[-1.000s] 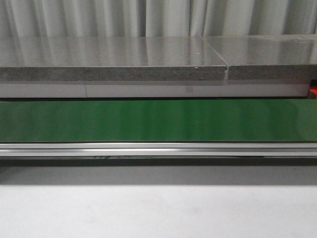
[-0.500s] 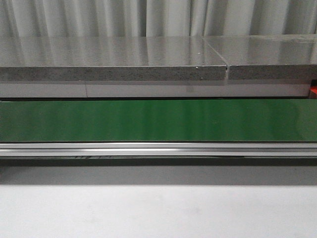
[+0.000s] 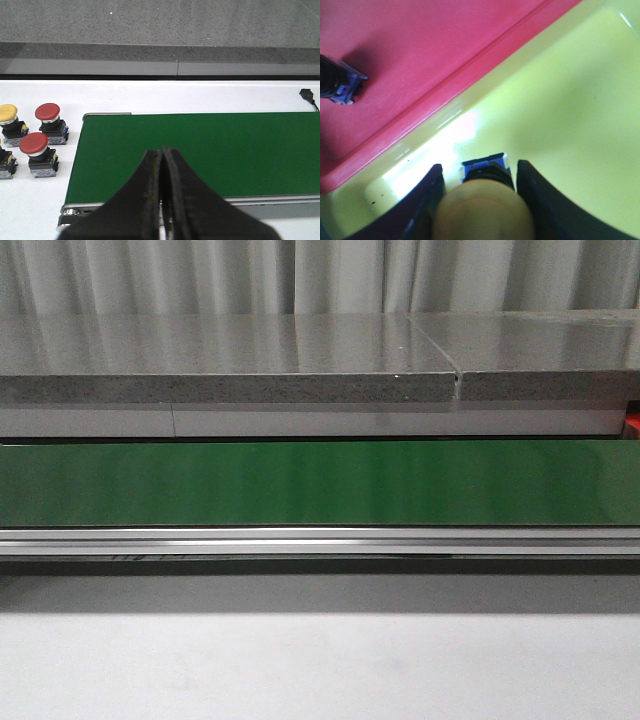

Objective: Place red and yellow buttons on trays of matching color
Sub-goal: 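Carry the yellow button into the yellow tray and release it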

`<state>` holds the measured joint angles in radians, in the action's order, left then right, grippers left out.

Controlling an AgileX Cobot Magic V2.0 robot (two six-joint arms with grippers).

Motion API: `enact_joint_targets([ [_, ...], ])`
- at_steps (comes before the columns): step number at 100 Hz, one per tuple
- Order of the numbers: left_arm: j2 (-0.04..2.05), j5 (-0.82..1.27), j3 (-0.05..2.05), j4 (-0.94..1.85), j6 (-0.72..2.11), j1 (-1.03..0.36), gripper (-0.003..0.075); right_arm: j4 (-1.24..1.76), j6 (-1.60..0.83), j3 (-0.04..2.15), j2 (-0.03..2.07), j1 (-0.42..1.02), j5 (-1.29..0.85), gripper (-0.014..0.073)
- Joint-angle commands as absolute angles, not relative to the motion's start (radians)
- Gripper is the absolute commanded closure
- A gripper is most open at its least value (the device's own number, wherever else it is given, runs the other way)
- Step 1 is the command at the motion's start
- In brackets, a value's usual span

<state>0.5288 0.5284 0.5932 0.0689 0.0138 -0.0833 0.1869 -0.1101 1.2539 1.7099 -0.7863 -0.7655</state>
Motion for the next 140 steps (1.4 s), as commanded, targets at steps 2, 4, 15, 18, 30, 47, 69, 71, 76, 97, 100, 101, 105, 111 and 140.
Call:
enact_joint_targets([
  [2,0.529,0.456,0.619,0.079,0.011,-0.092,0.0739,0.192,-0.109,1.278,1.684,-0.793,-0.714,0.0490],
  [4,0.529,0.456,0.619,0.079,0.011,-0.092,0.0739,0.192,-0.109,1.278,1.688,-0.793,-0.712,0.0490],
  [15,0.529,0.456,0.619,0.079,0.011,-0.092,0.0739,0.194,-0.109,1.278,1.713,-0.792,-0.712,0.0490],
  [18,0.529,0.456,0.619,0.079,0.011,-0.092,0.0739,0.194,-0.109,1.278,1.722,-0.792,-0.712,0.0490],
  [30,0.529,0.456,0.619,0.079,0.011,-0.092,0.0739,0.197,-0.109,1.259,1.748,-0.792,-0.699,0.0490],
  [47,0.529,0.456,0.619,0.079,0.011,-0.092,0.0739,0.200,-0.109,1.207,1.753,-0.792,-0.639,0.0490],
  [69,0.529,0.456,0.619,0.079,0.011,-0.092,0.0739,0.207,-0.109,1.184,1.755,-0.791,-0.618,0.0489],
  [71,0.529,0.456,0.619,0.079,0.011,-0.092,0.0739,0.207,-0.109,1.184,1.755,-0.791,-0.618,0.0486],
  [76,0.529,0.456,0.619,0.079,0.011,-0.092,0.0739,0.207,-0.109,1.184,1.755,-0.791,-0.621,0.0456],
  [97,0.529,0.456,0.619,0.079,0.011,-0.092,0.0739,0.209,-0.109,1.184,1.755,-0.791,-0.623,0.0155],
  [100,0.529,0.456,0.619,0.079,0.011,-0.092,0.0739,0.209,-0.109,1.184,1.755,-0.791,-0.623,0.0111],
  [101,0.529,0.456,0.619,0.079,0.011,-0.092,0.0739,0.209,-0.109,1.184,1.755,-0.791,-0.623,0.0101],
  [105,0.529,0.456,0.619,0.079,0.011,-0.092,0.0739,0.212,-0.109,1.184,1.755,-0.791,-0.623,0.0049],
  [111,0.529,0.456,0.619,0.079,0.011,-0.092,0.0739,0.222,-0.109,1.184,1.755,-0.791,-0.617,0.0002],
  [140,0.529,0.456,0.619,0.079,0.011,-0.092,0.0739,0.251,-0.109,1.184,1.698,-0.788,-0.578,-0.0008],
])
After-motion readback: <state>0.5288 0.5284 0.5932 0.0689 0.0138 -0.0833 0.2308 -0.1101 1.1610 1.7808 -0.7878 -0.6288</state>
